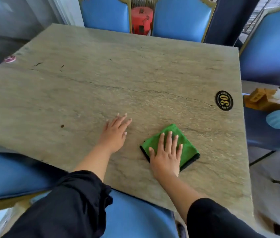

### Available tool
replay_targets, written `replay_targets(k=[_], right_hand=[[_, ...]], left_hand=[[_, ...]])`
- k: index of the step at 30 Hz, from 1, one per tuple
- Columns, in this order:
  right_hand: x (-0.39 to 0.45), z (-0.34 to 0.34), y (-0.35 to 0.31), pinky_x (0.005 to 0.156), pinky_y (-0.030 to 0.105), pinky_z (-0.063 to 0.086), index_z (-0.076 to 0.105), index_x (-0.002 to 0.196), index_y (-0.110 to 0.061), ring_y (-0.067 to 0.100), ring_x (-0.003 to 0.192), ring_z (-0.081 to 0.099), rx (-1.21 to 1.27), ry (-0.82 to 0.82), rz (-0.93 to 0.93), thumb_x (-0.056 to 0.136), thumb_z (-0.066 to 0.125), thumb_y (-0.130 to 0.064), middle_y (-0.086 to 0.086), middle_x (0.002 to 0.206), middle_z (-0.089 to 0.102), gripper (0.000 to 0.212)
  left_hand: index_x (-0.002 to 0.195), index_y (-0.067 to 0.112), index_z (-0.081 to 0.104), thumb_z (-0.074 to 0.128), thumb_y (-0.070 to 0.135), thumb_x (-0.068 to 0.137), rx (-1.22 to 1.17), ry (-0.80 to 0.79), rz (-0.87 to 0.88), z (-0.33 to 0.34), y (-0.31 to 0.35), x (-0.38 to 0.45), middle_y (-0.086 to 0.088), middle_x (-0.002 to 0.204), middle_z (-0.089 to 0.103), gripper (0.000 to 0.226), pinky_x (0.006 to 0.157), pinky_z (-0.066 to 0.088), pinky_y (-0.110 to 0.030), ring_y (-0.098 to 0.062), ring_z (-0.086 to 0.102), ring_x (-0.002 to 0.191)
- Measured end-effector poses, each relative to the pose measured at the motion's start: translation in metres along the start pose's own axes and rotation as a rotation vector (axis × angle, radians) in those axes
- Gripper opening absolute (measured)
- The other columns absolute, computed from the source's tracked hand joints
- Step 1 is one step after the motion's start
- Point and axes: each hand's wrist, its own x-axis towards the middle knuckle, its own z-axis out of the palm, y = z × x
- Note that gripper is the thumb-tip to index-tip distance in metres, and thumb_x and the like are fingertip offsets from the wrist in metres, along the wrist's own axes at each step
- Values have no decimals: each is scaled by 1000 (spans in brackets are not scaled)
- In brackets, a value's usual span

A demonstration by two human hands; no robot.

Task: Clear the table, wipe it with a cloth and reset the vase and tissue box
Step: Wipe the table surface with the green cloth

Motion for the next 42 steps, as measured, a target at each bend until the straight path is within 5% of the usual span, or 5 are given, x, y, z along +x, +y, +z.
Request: replay_targets(k=[13, 20, 27, 34, 42], right_hand=[[-2, 40, -65, 113, 47, 14, 20, 151, -29, 24, 147, 16, -347, -80, -732, 92, 31, -62, -2, 159, 19, 69], [77, 20, -95, 116, 50, -14, -12, 150, -36, 25, 143, -25, -189, 50, 55, 92, 10, -64, -5, 159, -18, 68], [22, 47, -112, 114, 53, 3, 11, 151, -38, 28, 148, 0, -308, -36, -605, 93, 17, -66, -5, 161, 8, 64], [108, 15, -104, 113, 58, -15, -14, 148, -41, 27, 141, -30, -163, -30, 133, 91, 10, -67, 0, 157, -27, 67], [102, 60, -224, 113, 57, -15, -12, 148, -42, 26, 143, -27, -217, -7, -237, 91, 12, -65, -5, 157, -23, 65]], left_hand=[[149, 21, 20, 18, 32, 97, -79, 211, 172, 20, -133, -2, 7, 158, 14, 53, 118, 5, -30, -9, 11, 145], [150, 18, 15, 20, 28, 97, -132, 242, 180, 21, -132, 0, 5, 158, 13, 55, 119, 8, -31, -8, 10, 145], [146, 11, 31, 19, 25, 90, -245, 240, 160, 18, -142, -2, -2, 156, 24, 59, 118, 22, -37, -15, 19, 144], [140, 13, 41, 43, 9, 91, -265, 287, 148, 6, -136, 1, 1, 151, 34, 49, 115, 24, -26, -14, 31, 140], [128, 5, 54, 44, 5, 81, -189, 369, 159, -39, -234, 52, -10, 136, 53, 48, 105, 40, -46, -28, 46, 128]])
